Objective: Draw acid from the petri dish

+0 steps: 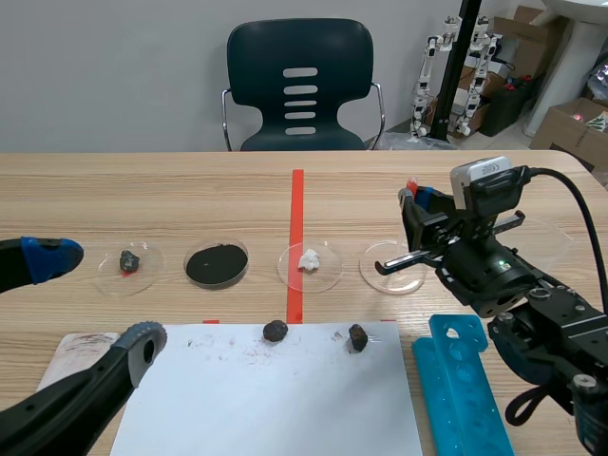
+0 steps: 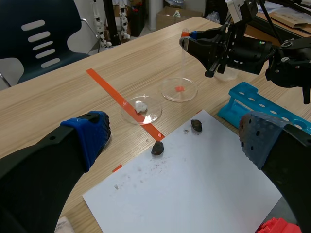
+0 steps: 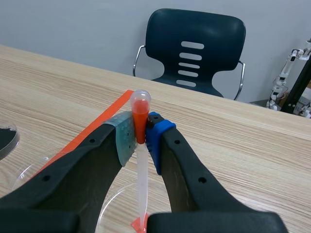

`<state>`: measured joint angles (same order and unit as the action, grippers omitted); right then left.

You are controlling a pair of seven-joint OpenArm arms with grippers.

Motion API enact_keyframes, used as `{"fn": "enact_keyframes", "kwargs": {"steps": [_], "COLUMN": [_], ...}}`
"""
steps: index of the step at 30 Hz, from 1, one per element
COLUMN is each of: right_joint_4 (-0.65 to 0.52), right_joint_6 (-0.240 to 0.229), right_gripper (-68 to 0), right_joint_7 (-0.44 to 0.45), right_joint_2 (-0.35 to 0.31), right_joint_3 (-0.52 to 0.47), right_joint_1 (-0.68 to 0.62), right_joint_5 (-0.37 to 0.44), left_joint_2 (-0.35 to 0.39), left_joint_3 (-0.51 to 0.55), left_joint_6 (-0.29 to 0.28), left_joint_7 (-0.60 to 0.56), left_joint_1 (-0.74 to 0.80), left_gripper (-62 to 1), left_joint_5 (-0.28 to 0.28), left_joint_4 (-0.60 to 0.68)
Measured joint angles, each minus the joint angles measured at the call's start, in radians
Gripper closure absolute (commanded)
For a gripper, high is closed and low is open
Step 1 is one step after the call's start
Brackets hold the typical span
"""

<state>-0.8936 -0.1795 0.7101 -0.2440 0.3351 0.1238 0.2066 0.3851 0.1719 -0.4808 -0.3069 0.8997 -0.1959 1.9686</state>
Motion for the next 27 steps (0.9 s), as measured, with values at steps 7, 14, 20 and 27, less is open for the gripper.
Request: {"fn": "enact_keyframes", "kwargs": {"steps": [7, 14, 20, 27], "right_joint_4": [0.000, 0.000, 0.000, 0.000], "right_joint_6": [0.000, 0.000, 0.000, 0.000], "right_gripper": [-4.8, -4.6, -5.3, -5.6], "right_joint_7": [0.000, 0.000, 0.000, 0.000], "right_joint_2": [0.000, 0.000, 0.000, 0.000], "right_joint_3": [0.000, 0.000, 0.000, 0.000], "right_joint_1": [0.000, -0.001, -0.001, -0.001], "right_joint_5": [0.000, 0.000, 0.000, 0.000], "left_joint_2": [0.000, 0.000, 0.000, 0.000], "left_joint_3": [0.000, 0.000, 0.000, 0.000], "left_joint_6": [0.000, 0.000, 0.000, 0.000], "left_joint_7": [0.000, 0.000, 0.000, 0.000], "left_joint_1": [0.000, 0.000, 0.000, 0.000], "left_gripper": [-55.9, -55.9, -55.9, -55.9], "left_joint_5": [0.000, 0.000, 0.000, 0.000], "left_joint_4": [0.000, 0.000, 0.000, 0.000]}}
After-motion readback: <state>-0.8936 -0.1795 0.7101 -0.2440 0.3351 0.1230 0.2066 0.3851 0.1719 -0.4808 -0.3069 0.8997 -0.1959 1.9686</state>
